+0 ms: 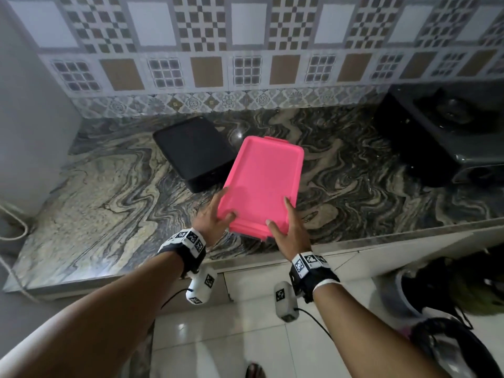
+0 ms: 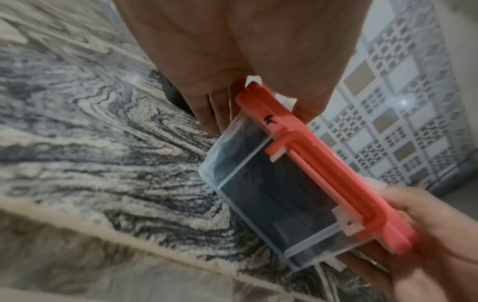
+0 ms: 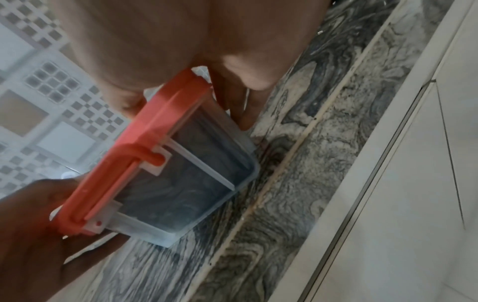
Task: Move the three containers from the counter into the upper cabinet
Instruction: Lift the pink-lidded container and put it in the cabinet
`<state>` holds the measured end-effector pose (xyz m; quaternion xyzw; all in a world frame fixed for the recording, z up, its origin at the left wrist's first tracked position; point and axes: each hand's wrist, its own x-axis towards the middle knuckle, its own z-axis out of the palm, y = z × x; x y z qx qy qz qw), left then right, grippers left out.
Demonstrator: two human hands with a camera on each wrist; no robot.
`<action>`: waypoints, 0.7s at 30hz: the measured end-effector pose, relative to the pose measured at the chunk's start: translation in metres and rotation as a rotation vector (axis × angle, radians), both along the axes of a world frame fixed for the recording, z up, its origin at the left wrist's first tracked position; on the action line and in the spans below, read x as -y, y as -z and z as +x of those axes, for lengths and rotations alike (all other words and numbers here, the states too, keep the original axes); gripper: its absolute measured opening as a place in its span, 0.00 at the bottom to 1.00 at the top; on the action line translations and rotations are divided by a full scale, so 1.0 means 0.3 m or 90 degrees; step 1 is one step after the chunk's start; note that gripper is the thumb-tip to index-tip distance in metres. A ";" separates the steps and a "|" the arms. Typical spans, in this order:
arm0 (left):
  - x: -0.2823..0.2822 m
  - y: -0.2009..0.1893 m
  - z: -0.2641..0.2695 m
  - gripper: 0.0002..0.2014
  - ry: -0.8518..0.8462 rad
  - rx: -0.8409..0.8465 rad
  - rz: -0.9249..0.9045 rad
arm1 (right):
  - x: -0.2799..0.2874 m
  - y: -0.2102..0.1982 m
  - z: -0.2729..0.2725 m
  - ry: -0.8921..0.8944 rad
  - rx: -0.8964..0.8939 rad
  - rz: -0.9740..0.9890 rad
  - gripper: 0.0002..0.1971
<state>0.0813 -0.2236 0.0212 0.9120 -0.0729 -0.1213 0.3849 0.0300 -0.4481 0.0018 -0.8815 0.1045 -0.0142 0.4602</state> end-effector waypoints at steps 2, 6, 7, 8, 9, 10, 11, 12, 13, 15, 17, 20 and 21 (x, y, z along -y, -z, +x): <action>-0.004 0.015 -0.026 0.36 -0.005 0.006 -0.035 | -0.001 0.009 -0.029 0.008 0.004 0.025 0.49; -0.036 0.041 -0.122 0.38 0.009 0.028 -0.090 | -0.007 0.017 -0.129 0.020 -0.006 0.072 0.58; -0.046 0.047 -0.150 0.39 0.011 0.030 -0.109 | -0.010 0.014 -0.158 0.025 -0.010 0.088 0.59; -0.052 0.042 -0.180 0.40 0.003 0.025 -0.136 | -0.017 0.007 -0.186 0.030 -0.006 0.108 0.59; -0.059 0.038 -0.208 0.40 -0.011 0.022 -0.168 | -0.025 -0.004 -0.215 0.034 -0.001 0.131 0.59; -0.061 0.019 -0.238 0.40 -0.024 0.018 -0.200 | -0.033 -0.014 -0.244 0.037 0.007 0.152 0.58; -0.063 -0.003 -0.268 0.40 -0.036 0.018 -0.235 | -0.043 -0.032 -0.272 0.036 0.015 0.174 0.57; -0.067 -0.025 -0.296 0.40 -0.053 0.021 -0.266 | -0.054 -0.055 -0.298 0.036 0.027 0.193 0.56; -0.073 -0.052 -0.324 0.40 -0.070 0.025 -0.301 | -0.067 -0.082 -0.324 0.036 0.037 0.206 0.55; -0.092 -0.110 -0.369 0.42 -0.102 0.024 -0.370 | -0.096 -0.134 -0.372 0.048 0.066 0.218 0.55; -0.112 -0.166 -0.400 0.39 -0.106 0.030 -0.414 | -0.127 -0.192 -0.414 0.059 0.099 0.240 0.54; -0.145 -0.271 -0.441 0.40 -0.072 0.076 -0.439 | -0.180 -0.301 -0.468 0.080 0.163 0.260 0.55; -0.159 -0.313 -0.450 0.41 -0.065 0.102 -0.442 | -0.199 -0.346 -0.483 0.089 0.187 0.269 0.55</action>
